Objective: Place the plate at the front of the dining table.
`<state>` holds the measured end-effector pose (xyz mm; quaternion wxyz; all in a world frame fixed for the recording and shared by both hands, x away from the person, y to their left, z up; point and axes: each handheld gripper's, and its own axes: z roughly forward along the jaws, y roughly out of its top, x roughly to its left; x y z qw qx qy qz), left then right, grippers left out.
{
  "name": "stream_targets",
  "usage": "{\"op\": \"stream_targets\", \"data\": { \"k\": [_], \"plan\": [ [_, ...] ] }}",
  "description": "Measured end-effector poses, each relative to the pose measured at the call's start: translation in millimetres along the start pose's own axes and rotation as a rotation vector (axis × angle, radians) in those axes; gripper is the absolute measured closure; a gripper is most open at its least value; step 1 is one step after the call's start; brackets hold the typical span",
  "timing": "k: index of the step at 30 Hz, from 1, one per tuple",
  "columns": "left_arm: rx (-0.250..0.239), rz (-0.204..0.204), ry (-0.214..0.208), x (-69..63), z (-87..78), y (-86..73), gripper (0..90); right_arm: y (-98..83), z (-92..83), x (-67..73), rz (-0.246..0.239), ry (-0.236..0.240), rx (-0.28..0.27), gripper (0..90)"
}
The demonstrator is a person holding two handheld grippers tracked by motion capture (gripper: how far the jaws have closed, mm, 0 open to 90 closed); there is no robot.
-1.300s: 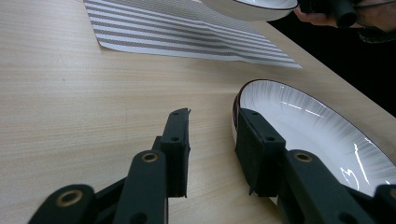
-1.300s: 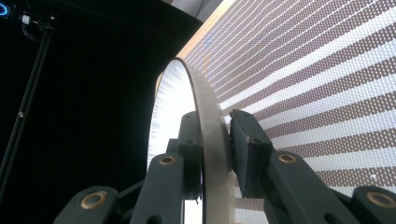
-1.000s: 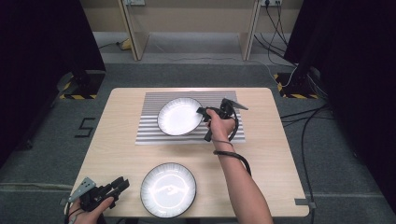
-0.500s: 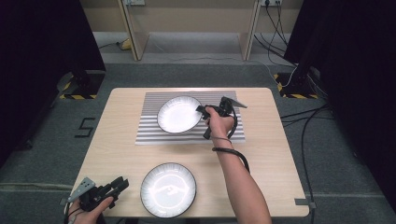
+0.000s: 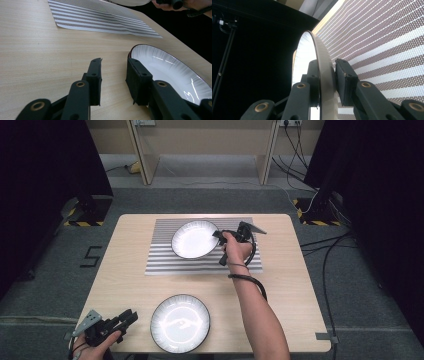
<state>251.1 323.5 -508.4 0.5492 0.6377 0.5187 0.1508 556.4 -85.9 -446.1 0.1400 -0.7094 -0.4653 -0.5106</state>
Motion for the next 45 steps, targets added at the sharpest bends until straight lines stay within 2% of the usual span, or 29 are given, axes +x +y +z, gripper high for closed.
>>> {"op": "stream_targets", "data": {
  "k": [11, 25, 30, 38, 45],
  "plan": [
    [-0.006, 0.0, -0.003, 0.0, -1.3, 0.5, 64.5, 0.7, 5.8, -1.6, -0.001, -0.012, -0.006, 74.2],
    [-0.012, -0.001, 0.002, 1.1, -2.8, 0.9, 64.9, 4.8, 16.2, -7.7, 0.027, -0.032, -0.009, 73.5],
    [-0.013, -0.002, 0.002, 1.2, -2.5, 0.9, 64.9, 4.9, 19.0, -10.1, 0.018, -0.045, -0.005, 73.4],
    [-0.012, -0.004, -0.001, 1.1, -2.2, 0.6, 65.0, 1.4, 26.7, -14.6, 0.036, -0.058, -0.006, 73.0],
    [-0.016, -0.003, -0.003, 0.6, -2.0, 0.6, 65.0, -2.4, 35.8, -19.9, 0.028, -0.082, -0.003, 72.2]
  ]
}}
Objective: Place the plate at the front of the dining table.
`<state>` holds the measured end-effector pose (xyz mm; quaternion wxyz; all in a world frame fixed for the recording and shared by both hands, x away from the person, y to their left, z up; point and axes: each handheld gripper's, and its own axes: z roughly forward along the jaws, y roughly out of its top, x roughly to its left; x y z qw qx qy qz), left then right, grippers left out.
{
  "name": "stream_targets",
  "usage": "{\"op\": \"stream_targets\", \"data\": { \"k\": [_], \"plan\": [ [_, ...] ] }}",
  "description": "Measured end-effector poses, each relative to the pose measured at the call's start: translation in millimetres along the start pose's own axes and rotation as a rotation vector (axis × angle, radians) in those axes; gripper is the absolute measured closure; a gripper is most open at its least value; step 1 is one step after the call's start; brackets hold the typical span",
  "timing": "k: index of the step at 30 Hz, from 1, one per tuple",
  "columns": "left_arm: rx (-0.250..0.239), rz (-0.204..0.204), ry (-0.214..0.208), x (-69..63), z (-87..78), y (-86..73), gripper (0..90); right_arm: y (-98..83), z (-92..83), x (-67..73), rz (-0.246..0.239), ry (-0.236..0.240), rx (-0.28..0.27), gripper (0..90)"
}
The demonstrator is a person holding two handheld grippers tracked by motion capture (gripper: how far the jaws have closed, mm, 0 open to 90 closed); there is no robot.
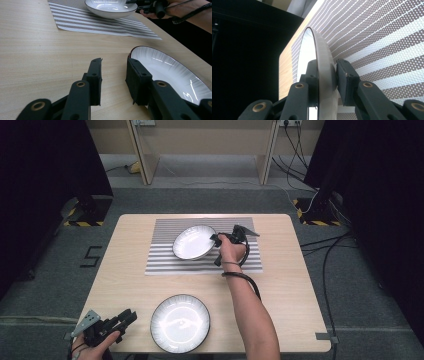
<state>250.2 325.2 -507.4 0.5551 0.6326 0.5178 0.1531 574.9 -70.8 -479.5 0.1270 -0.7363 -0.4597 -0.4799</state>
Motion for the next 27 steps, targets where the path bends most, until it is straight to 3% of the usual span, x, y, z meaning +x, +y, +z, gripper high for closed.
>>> {"op": "stream_targets", "data": {
  "k": [10, 12, 18, 25, 27],
  "plan": [
    [-0.006, 0.005, 0.003, -0.4, -0.4, 0.3, 65.2, 1.0, 4.3, -4.0, -0.001, -0.004, 0.008, 71.5],
    [-0.007, 0.005, 0.002, -0.3, -0.4, 0.4, 65.1, 0.7, 4.4, -3.3, -0.041, -0.022, 0.004, 72.5],
    [-0.009, 0.005, -0.003, -0.9, -0.7, 0.6, 65.1, 0.0, 4.9, -6.2, -0.044, -0.037, -0.004, 73.9],
    [-0.009, 0.009, -0.006, -1.4, -0.1, 0.7, 64.9, 0.5, 5.6, -12.4, -0.085, -0.092, 0.007, 68.1],
    [-0.009, 0.009, -0.009, -1.5, -0.2, 0.7, 64.7, -0.4, 6.0, -14.9, -0.074, -0.091, 0.0, 66.3]
  ]
}}
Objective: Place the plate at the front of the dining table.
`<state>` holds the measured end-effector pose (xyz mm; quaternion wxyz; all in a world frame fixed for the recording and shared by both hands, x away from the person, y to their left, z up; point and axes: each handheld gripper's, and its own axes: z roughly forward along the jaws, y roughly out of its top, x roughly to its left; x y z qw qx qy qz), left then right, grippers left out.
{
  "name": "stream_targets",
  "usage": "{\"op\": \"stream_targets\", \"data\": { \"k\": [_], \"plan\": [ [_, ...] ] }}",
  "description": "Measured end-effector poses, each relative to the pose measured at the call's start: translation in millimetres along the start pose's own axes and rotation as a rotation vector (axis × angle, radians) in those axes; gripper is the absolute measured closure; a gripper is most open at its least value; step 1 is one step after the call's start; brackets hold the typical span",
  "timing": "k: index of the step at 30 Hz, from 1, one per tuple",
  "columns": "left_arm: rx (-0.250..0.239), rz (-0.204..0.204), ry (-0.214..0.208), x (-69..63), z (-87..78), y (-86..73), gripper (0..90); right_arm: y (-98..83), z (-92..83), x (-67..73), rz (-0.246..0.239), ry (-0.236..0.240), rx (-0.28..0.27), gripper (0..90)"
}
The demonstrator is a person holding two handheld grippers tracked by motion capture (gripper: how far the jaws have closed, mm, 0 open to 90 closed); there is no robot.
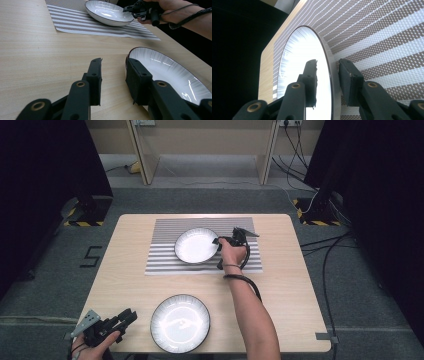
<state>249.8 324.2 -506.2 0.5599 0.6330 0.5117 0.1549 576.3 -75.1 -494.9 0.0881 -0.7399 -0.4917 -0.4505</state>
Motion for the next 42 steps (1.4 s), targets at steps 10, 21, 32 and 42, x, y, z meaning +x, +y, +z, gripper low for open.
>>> {"op": "stream_targets", "data": {
  "k": [10, 21, 32, 42],
  "plan": [
    [-0.001, 0.012, -0.002, -0.7, 0.3, 0.2, 64.6, 1.6, -4.1, -3.2, -0.038, -0.038, -0.036, 59.2],
    [-0.002, 0.007, -0.001, -0.6, 0.7, -0.3, 63.9, 9.6, -25.4, -9.5, -0.017, -0.031, -0.085, 56.6],
    [0.001, 0.012, 0.002, -2.3, 1.2, -0.5, 62.4, 4.8, -52.6, -17.7, -0.011, -0.008, -0.085, 57.0],
    [-0.005, 0.007, 0.015, -0.5, -1.3, 0.0, 61.0, -9.7, -76.5, -24.2, -0.018, 0.039, -0.069, 56.6]
  ]
}}
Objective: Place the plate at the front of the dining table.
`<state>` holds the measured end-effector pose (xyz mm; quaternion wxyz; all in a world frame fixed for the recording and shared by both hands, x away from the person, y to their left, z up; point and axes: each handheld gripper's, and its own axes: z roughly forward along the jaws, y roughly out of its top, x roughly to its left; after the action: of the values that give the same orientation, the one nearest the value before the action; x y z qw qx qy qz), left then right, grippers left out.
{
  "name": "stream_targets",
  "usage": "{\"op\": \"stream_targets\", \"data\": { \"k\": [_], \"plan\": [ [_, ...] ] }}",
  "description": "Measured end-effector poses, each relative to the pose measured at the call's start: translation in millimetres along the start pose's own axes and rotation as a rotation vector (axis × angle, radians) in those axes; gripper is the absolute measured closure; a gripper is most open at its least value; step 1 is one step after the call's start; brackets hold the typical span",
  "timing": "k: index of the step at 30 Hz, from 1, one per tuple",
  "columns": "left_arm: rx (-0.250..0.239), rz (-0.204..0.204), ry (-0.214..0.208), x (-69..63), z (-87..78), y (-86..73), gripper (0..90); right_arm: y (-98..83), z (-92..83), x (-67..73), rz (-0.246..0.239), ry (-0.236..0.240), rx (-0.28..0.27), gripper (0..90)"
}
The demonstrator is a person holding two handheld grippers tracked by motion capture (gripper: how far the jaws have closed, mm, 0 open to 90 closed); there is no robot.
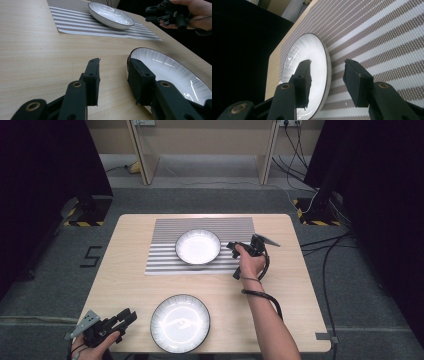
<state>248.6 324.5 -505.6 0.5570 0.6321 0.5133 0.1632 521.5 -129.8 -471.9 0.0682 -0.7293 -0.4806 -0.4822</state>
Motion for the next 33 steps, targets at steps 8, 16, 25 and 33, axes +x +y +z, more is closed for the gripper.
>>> {"op": "stream_targets", "data": {
  "k": [8, 16, 25, 33],
  "plan": [
    [-0.004, -0.005, 0.002, 0.4, -0.8, 0.1, 61.0, -2.5, -15.5, -6.0, -0.01, 0.001, 0.012, 56.2],
    [-0.004, -0.003, 0.004, 0.2, -0.9, 0.5, 61.3, -5.6, -30.8, -7.7, -0.024, 0.004, 0.011, 56.4],
    [-0.003, 0.001, 0.001, -0.9, -0.7, 0.4, 61.6, -17.4, -44.7, -20.3, -0.033, -0.004, -0.002, 57.0],
    [-0.002, 0.003, -0.001, -2.4, 0.5, 0.0, 61.9, -26.0, -57.4, -33.0, -0.025, 0.004, 0.004, 56.8]
  ]
}}
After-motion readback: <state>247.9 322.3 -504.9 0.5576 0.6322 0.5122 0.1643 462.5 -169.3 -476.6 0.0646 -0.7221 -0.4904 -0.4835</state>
